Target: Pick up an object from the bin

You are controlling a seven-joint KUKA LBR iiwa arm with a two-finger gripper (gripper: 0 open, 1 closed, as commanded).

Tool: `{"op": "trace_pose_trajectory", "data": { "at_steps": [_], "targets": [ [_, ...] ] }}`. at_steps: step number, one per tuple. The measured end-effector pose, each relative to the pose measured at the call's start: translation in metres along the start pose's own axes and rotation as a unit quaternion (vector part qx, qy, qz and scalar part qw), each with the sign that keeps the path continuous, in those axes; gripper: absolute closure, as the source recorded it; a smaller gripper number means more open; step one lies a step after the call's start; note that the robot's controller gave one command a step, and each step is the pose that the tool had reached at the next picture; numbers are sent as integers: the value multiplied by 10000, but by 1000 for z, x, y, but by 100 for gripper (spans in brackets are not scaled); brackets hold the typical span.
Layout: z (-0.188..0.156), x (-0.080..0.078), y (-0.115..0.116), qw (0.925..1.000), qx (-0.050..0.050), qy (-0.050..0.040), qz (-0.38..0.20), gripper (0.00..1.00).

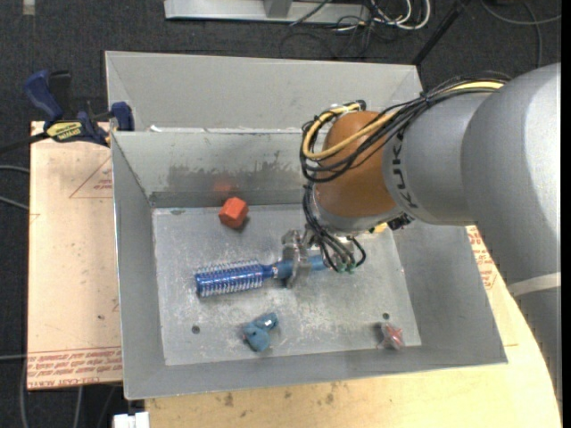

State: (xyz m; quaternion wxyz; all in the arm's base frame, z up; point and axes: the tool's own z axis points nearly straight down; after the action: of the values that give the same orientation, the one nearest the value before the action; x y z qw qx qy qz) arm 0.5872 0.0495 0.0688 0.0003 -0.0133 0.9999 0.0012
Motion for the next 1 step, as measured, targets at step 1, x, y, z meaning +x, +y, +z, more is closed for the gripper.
{"op": "trace_pose_trajectory", "data": {
  "at_steps": [1],
  "targets": [
    [-22, -1, 1, 10000, 5, -13, -5, 100]
  ]
}}
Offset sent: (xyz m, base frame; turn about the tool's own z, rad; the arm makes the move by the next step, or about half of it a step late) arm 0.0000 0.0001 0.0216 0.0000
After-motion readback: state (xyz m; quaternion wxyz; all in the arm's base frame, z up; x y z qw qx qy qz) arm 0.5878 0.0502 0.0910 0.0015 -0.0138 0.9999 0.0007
